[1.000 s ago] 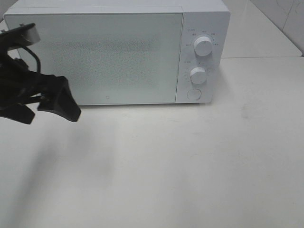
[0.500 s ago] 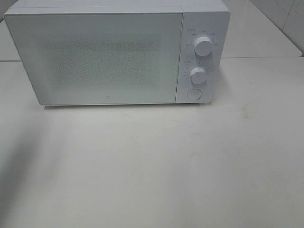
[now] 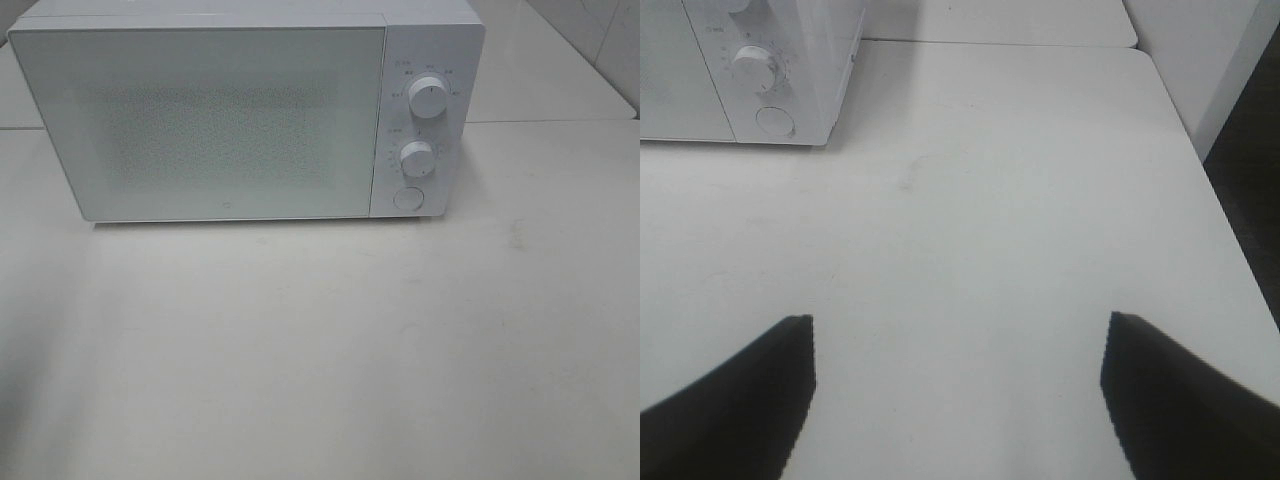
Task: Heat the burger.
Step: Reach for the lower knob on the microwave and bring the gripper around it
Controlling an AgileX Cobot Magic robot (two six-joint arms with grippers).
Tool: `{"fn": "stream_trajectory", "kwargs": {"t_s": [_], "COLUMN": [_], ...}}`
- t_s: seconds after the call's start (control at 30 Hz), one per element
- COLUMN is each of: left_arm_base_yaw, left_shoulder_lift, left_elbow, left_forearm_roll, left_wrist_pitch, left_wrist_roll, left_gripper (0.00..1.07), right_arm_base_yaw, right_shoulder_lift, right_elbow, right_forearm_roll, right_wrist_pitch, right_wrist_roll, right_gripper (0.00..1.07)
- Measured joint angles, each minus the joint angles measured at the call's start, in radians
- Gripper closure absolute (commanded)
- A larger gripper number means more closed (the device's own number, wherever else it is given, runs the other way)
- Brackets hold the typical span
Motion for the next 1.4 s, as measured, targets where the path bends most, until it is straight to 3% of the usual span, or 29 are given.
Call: {"fn": "stream_trajectory", "kwargs": {"t_s": [0.13, 0.57, 1.0, 1.4], "left_arm_base_yaw": [0.000, 0.000, 0.000, 0.000], "left_shoulder_lift": [-0.132, -0.494, -0.887, -0.923], "left_elbow": [0.085, 0.217, 0.224, 0.224], "left_forearm_roll": [0.003, 0.029, 0.049, 0.049], "left_wrist_pitch": [0.005, -0.006, -0.021, -0.020], "left_wrist_roll": [0.000, -0.025, -0.043, -0.046], "left_gripper": [0.07, 0.07, 0.07, 0.07], "right_arm_base_yaw": [0.000, 0.000, 0.000, 0.000], "right_shoulder_lift": [0.000, 0.000, 0.000, 0.000], "right_elbow": [0.000, 0.000, 0.000, 0.000], "right_forearm_roll": [0.000, 0.000, 0.000, 0.000], "right_wrist_pitch": [0.000, 0.000, 0.000, 0.000], "right_wrist_roll": [0.000, 0.000, 0.000, 0.000], "right_gripper": [0.31, 0.31, 0.31, 0.31]}}
